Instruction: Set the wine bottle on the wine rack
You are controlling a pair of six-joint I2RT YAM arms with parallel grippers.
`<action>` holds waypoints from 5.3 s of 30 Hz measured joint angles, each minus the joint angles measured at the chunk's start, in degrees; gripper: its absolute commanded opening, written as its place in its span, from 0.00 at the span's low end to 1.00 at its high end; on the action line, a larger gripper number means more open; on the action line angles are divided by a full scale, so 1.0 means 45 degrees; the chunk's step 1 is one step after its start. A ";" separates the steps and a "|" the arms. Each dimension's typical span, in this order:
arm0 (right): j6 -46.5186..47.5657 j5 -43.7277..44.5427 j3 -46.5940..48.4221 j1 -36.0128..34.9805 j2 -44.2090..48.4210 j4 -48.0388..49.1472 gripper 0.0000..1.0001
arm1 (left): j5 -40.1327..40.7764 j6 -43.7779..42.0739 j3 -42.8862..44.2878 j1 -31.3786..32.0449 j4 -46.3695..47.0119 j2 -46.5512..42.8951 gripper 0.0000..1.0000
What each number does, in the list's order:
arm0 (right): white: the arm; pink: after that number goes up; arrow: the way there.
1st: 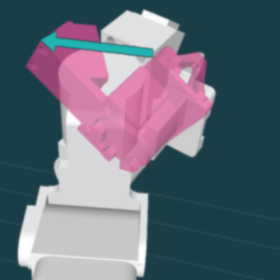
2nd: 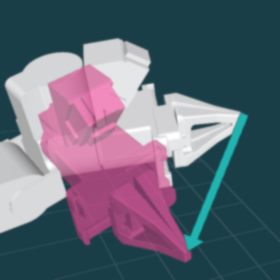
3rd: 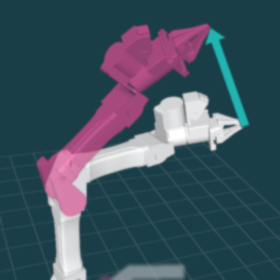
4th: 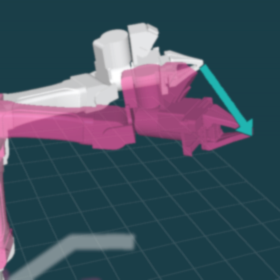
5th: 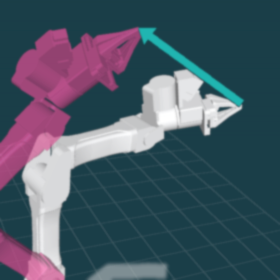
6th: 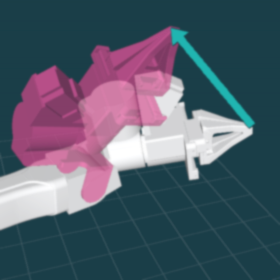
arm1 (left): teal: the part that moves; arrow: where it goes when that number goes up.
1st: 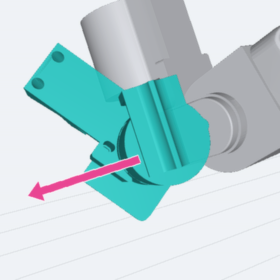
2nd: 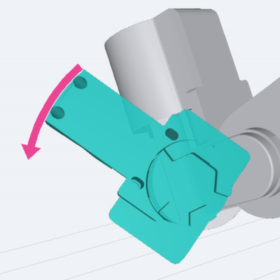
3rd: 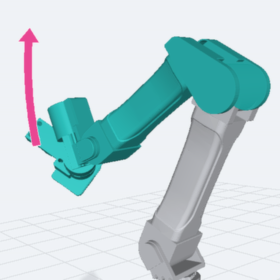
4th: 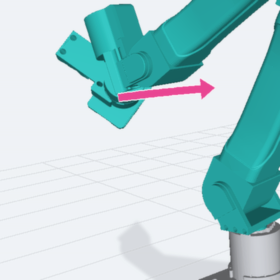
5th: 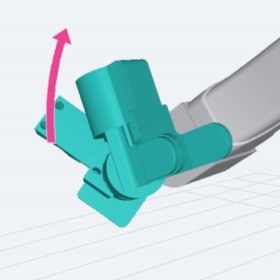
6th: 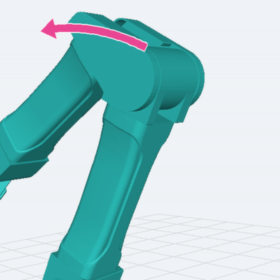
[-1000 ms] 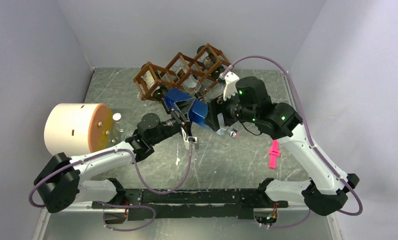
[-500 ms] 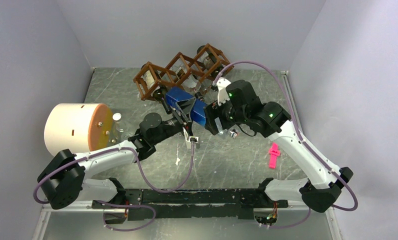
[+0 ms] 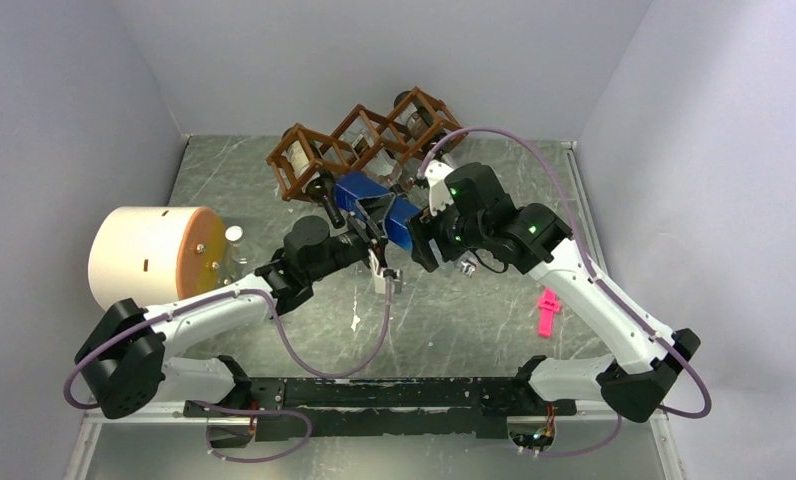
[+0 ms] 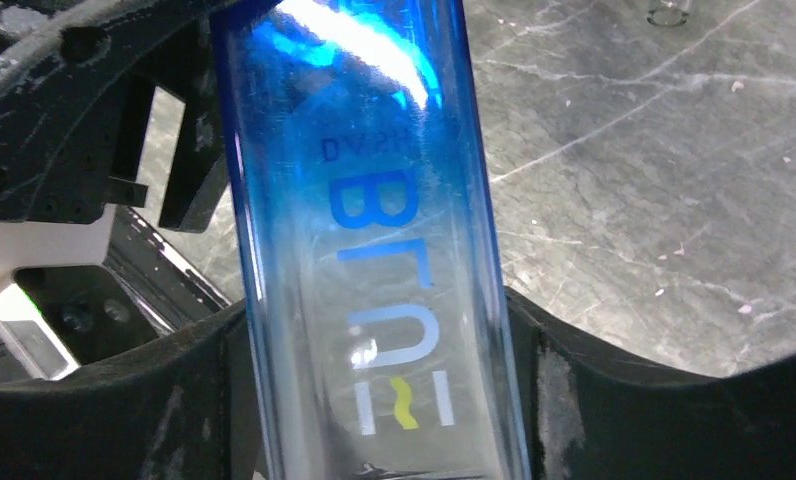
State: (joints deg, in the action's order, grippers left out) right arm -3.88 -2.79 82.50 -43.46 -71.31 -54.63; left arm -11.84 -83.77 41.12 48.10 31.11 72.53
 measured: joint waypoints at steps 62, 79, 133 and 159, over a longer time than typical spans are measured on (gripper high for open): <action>-0.3075 0.3322 -0.1064 -0.0005 -0.1880 0.6271 0.00 | 0.9583 1.8850 0.6552 -0.0515 -0.7524 -0.3891 0.99; -0.2676 0.2749 0.3570 0.0175 -0.7762 0.8568 0.03 | 0.9695 2.0682 0.6756 -0.0515 -1.0321 -0.4736 0.99; -0.2317 0.0306 0.0933 -0.0228 -0.4979 1.1477 0.77 | 0.9986 2.0706 0.6970 -0.0515 -1.1905 -0.6081 1.00; -0.0869 -0.0398 0.4007 -0.4760 -1.0185 1.3226 0.77 | 1.0948 2.0502 0.6829 -0.0515 -1.1672 -0.7941 0.99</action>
State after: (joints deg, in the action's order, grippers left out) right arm -7.79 -4.58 100.53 -64.88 -117.14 4.89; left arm 37.43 8.49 71.85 45.78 -21.41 36.80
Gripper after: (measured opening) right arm 0.767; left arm 0.994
